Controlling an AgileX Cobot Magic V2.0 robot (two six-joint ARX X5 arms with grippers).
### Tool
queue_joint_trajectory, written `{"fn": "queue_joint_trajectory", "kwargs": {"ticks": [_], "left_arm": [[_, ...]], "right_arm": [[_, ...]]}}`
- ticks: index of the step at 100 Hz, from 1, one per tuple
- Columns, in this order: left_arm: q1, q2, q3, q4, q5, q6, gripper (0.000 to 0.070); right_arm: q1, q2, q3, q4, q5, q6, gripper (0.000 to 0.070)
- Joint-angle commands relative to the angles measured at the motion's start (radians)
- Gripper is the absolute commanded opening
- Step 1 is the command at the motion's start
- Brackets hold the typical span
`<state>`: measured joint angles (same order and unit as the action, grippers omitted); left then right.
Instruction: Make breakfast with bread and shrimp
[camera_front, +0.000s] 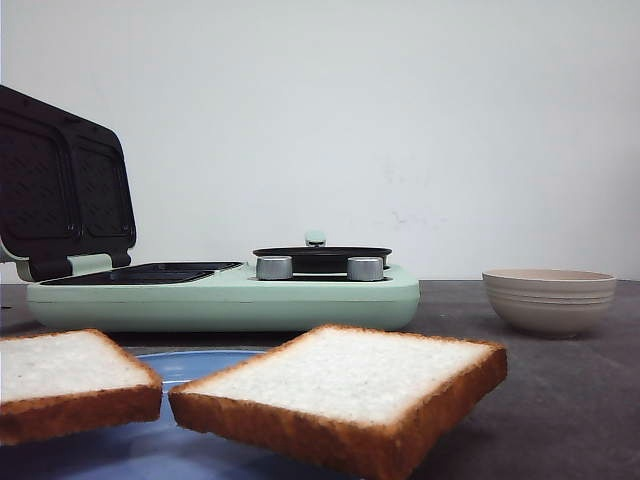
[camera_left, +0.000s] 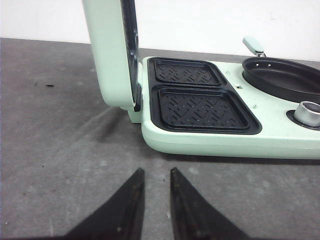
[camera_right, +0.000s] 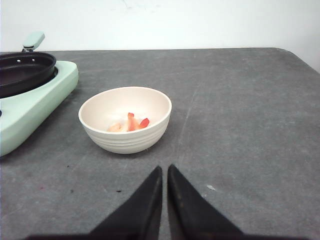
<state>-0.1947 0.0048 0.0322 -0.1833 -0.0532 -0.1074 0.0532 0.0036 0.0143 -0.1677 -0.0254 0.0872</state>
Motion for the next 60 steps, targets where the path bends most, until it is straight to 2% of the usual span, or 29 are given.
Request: {"fn": "queue_joint_trajectory", "kwargs": {"ticks": [1, 35, 46, 60], "left_arm": [[-0.003, -0.002, -0.018, -0.004, 0.001, -0.007, 0.0016], [-0.003, -0.002, -0.018, -0.004, 0.001, -0.007, 0.0016], [-0.003, -0.002, -0.018, -0.004, 0.001, -0.007, 0.0016], [-0.003, -0.002, -0.018, -0.004, 0.001, -0.007, 0.0016]], "right_arm": [[0.003, 0.0, -0.002, 0.01, 0.0, 0.01, 0.0009], [0.002, 0.0, -0.002, 0.009, 0.003, -0.002, 0.0009], [0.002, 0.0, -0.002, 0.01, 0.068, -0.076, 0.0009], [0.002, 0.0, -0.002, 0.01, 0.141, -0.116, 0.0009]]}}
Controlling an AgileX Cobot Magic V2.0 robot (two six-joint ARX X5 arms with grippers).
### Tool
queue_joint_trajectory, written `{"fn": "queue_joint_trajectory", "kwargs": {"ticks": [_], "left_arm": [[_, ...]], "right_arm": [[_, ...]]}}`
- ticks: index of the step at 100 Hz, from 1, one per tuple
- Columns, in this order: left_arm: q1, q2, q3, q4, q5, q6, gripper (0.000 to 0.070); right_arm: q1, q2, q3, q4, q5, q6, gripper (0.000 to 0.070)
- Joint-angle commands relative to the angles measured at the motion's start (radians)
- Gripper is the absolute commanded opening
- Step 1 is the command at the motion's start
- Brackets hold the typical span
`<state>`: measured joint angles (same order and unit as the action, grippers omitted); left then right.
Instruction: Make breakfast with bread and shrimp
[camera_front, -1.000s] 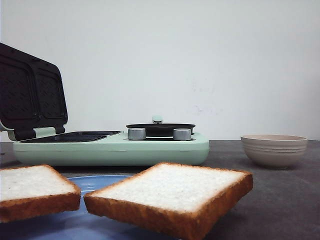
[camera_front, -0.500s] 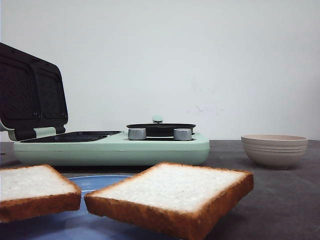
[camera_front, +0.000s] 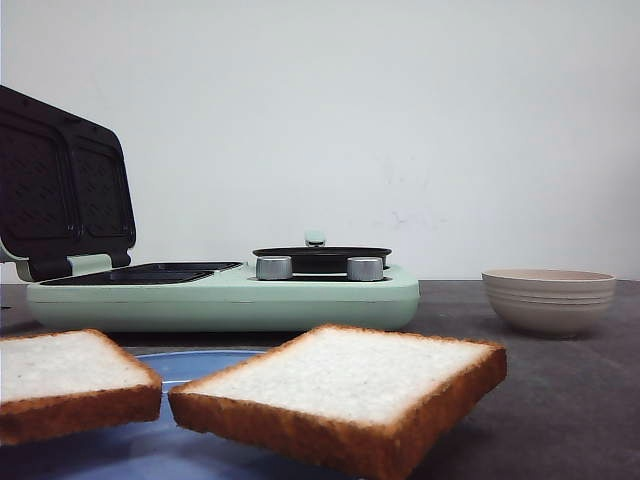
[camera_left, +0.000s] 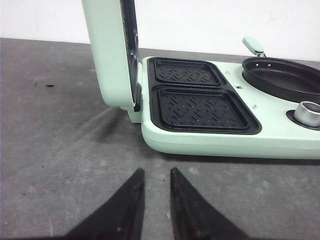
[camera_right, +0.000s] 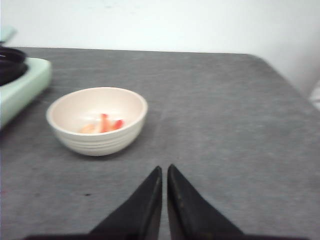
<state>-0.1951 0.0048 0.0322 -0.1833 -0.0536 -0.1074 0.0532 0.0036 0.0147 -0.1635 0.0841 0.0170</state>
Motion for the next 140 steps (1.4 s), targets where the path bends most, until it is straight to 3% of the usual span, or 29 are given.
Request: {"fn": "queue_joint_trajectory", "kwargs": {"ticks": [1, 17, 27, 32, 37, 47, 81, 86, 93, 114, 125, 134, 140], "left_arm": [[-0.003, -0.002, -0.018, -0.004, 0.001, -0.007, 0.0016], [-0.003, -0.002, -0.018, -0.004, 0.001, -0.005, 0.0016], [-0.002, -0.002, -0.018, -0.003, -0.031, 0.039, 0.0016], [-0.002, -0.002, -0.018, -0.003, -0.058, 0.109, 0.0016], [-0.002, -0.002, -0.018, 0.0, -0.09, 0.248, 0.0016], [-0.002, -0.002, -0.018, 0.005, -0.165, 0.395, 0.0016], [-0.002, -0.002, -0.017, 0.005, -0.182, 0.399, 0.0016], [-0.002, -0.002, -0.017, 0.007, -0.167, 0.341, 0.0016], [-0.002, -0.002, -0.017, 0.007, -0.111, 0.159, 0.0016], [-0.002, -0.002, -0.013, 0.049, -0.102, -0.278, 0.0016], [-0.002, -0.002, 0.014, 0.033, -0.049, -0.399, 0.0014], [-0.002, 0.004, 0.064, 0.024, 0.053, -0.407, 0.0013], [-0.002, 0.019, 0.113, 0.003, 0.076, -0.403, 0.0013]], "right_arm": [[0.002, 0.0, -0.002, 0.005, 0.037, -0.05, 0.0009], [0.002, 0.0, -0.002, 0.006, 0.048, -0.051, 0.0009], [0.002, 0.0, -0.002, 0.021, 0.048, -0.046, 0.0009], [0.002, 0.0, -0.002, 0.045, 0.047, -0.042, 0.0009], [0.002, 0.0, -0.002, 0.082, 0.045, -0.042, 0.0009], [0.003, 0.0, -0.002, 0.157, 0.028, -0.014, 0.0009], [0.003, 0.0, -0.002, 0.326, 0.019, 0.14, 0.0009], [0.003, 0.0, -0.002, 0.316, 0.019, 0.171, 0.0008], [0.003, 0.0, -0.002, 0.304, 0.017, 0.224, 0.0004], [0.003, 0.0, -0.002, 0.306, -0.066, 0.548, 0.0004], [0.003, 0.0, 0.004, 0.307, -0.162, 0.63, 0.0004], [0.003, 0.001, 0.04, 0.296, -0.243, 0.654, 0.0004], [0.003, 0.006, 0.081, 0.268, -0.266, 0.65, 0.0003]]}}
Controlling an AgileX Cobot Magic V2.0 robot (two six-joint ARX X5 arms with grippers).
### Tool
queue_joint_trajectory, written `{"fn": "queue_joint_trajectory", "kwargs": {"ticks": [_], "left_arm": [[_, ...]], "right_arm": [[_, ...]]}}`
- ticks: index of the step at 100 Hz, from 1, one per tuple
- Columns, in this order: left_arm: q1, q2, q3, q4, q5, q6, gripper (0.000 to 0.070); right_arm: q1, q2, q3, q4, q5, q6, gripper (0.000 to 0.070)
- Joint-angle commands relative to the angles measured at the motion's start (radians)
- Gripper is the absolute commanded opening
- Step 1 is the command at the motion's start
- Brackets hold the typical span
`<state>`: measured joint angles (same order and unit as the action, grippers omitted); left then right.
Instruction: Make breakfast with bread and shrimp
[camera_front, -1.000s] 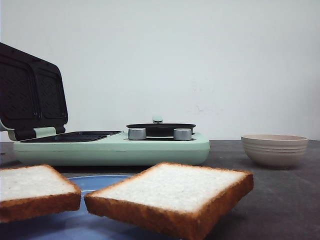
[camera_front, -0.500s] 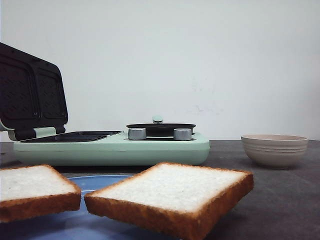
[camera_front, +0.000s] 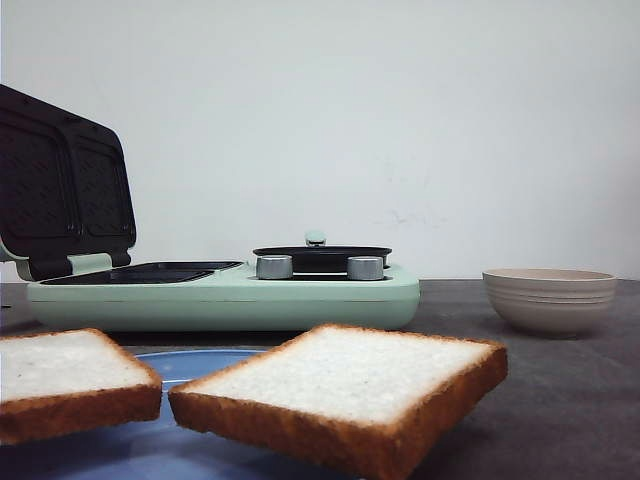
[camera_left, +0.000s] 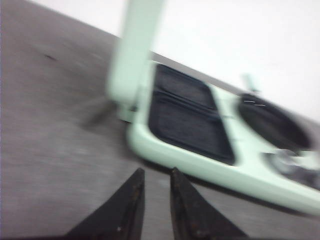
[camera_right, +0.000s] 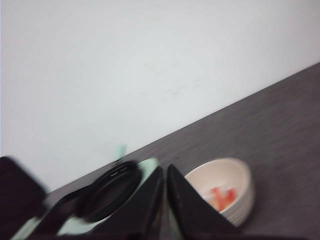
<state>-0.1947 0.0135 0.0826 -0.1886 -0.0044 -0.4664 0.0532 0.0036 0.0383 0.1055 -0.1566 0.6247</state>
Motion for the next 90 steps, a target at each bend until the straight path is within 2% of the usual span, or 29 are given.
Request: {"fn": "queue_joint_trajectory", "kwargs": {"ticks": [1, 7, 17, 31, 46, 53, 59, 70, 75, 82, 90], "left_arm": [[-0.003, 0.016, 0.073, 0.003, 0.028, -0.043, 0.0013], [-0.002, 0.056, 0.149, -0.029, 0.026, -0.028, 0.0013], [-0.002, 0.174, 0.299, -0.065, 0.027, 0.058, 0.0013], [-0.002, 0.374, 0.53, -0.178, 0.031, 0.163, 0.0015], [-0.002, 0.499, 0.683, -0.249, 0.031, 0.241, 0.0029], [-0.002, 0.52, 0.712, -0.277, 0.031, 0.245, 0.0029], [-0.002, 0.525, 0.715, -0.279, 0.031, 0.241, 0.0036], [-0.002, 0.522, 0.715, -0.287, 0.031, 0.241, 0.0087], [-0.002, 0.52, 0.715, -0.287, 0.031, 0.236, 0.0122], [-0.002, 0.511, 0.715, -0.299, 0.034, 0.2, 0.0125], [-0.002, 0.507, 0.715, -0.328, 0.088, 0.154, 0.0132]], "right_arm": [[0.003, 0.008, 0.066, -0.006, -0.027, 0.04, 0.0004], [0.003, 0.03, 0.126, -0.048, -0.027, 0.008, 0.0004], [0.003, 0.099, 0.244, -0.103, -0.032, -0.093, 0.0003], [0.003, 0.219, 0.397, -0.156, -0.113, -0.216, 0.0004], [0.004, 0.285, 0.483, -0.189, -0.227, -0.233, 0.0006], [0.004, 0.285, 0.491, -0.188, -0.272, -0.232, 0.0021], [0.004, 0.28, 0.492, -0.195, -0.303, -0.228, 0.0104], [0.004, 0.28, 0.493, -0.23, -0.323, -0.19, 0.039], [0.004, 0.28, 0.493, -0.256, -0.322, -0.181, 0.0483], [0.004, 0.28, 0.493, -0.297, -0.321, -0.18, 0.0506], [0.004, 0.28, 0.493, -0.339, -0.313, -0.18, 0.0506]]}}
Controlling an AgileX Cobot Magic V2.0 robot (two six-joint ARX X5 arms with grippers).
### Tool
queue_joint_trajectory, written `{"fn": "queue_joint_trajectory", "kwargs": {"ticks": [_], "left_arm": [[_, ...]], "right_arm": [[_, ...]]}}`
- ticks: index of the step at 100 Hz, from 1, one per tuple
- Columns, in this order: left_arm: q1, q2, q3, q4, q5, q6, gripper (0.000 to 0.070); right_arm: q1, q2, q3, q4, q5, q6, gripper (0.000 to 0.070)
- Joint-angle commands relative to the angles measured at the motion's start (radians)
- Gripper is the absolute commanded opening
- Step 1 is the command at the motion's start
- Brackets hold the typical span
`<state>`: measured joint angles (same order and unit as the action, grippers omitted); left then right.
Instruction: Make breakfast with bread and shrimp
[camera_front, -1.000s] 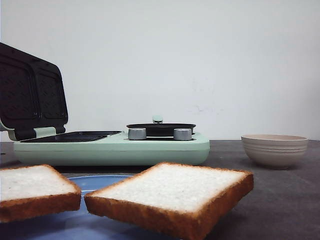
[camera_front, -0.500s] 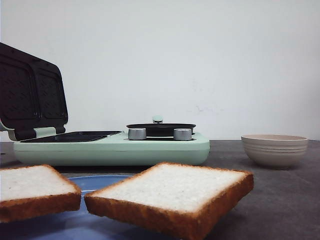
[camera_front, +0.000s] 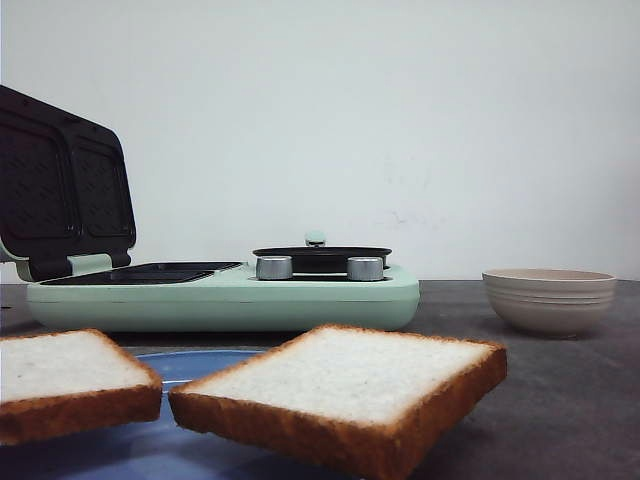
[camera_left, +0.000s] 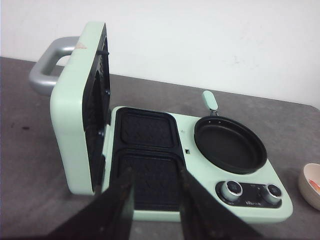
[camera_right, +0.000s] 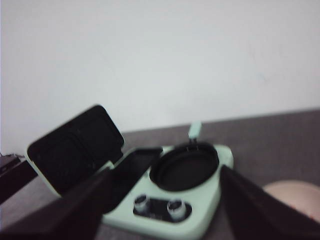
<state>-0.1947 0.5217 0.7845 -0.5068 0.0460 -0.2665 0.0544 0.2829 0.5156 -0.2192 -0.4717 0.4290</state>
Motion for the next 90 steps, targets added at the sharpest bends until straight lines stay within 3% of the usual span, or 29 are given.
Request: {"fn": "queue_joint_trajectory", "kwargs": {"ticks": [1, 12, 22, 27, 38, 56, 81, 90], "left_arm": [[-0.002, 0.0, 0.013, -0.016, 0.047, -0.048, 0.0137], [-0.002, 0.028, 0.013, -0.105, 0.098, -0.06, 0.0223], [-0.002, 0.079, 0.013, -0.206, 0.143, -0.06, 0.0416], [-0.002, 0.106, 0.013, -0.253, 0.172, -0.061, 0.0465], [-0.002, 0.166, 0.013, -0.333, 0.218, -0.06, 0.0467], [-0.001, 0.276, 0.013, -0.422, 0.217, -0.052, 0.0467], [-0.001, 0.484, 0.013, -0.527, 0.217, 0.071, 0.0467], [-0.001, 0.546, 0.013, -0.531, 0.217, 0.076, 0.0467]], "right_arm": [[0.003, 0.001, 0.016, -0.019, 0.002, 0.015, 0.0506], [0.003, 0.003, 0.016, -0.062, 0.002, 0.02, 0.0503], [0.003, 0.014, 0.016, -0.114, 0.001, 0.047, 0.0474], [0.003, 0.027, 0.016, -0.145, -0.006, 0.06, 0.0466], [0.003, 0.061, 0.016, -0.205, -0.052, 0.06, 0.0466], [0.005, 0.084, 0.016, -0.239, -0.086, 0.057, 0.0466], [0.031, 0.08, 0.016, -0.238, -0.089, 0.056, 0.0466], [0.036, 0.08, 0.016, -0.238, -0.089, 0.043, 0.0466]]}}
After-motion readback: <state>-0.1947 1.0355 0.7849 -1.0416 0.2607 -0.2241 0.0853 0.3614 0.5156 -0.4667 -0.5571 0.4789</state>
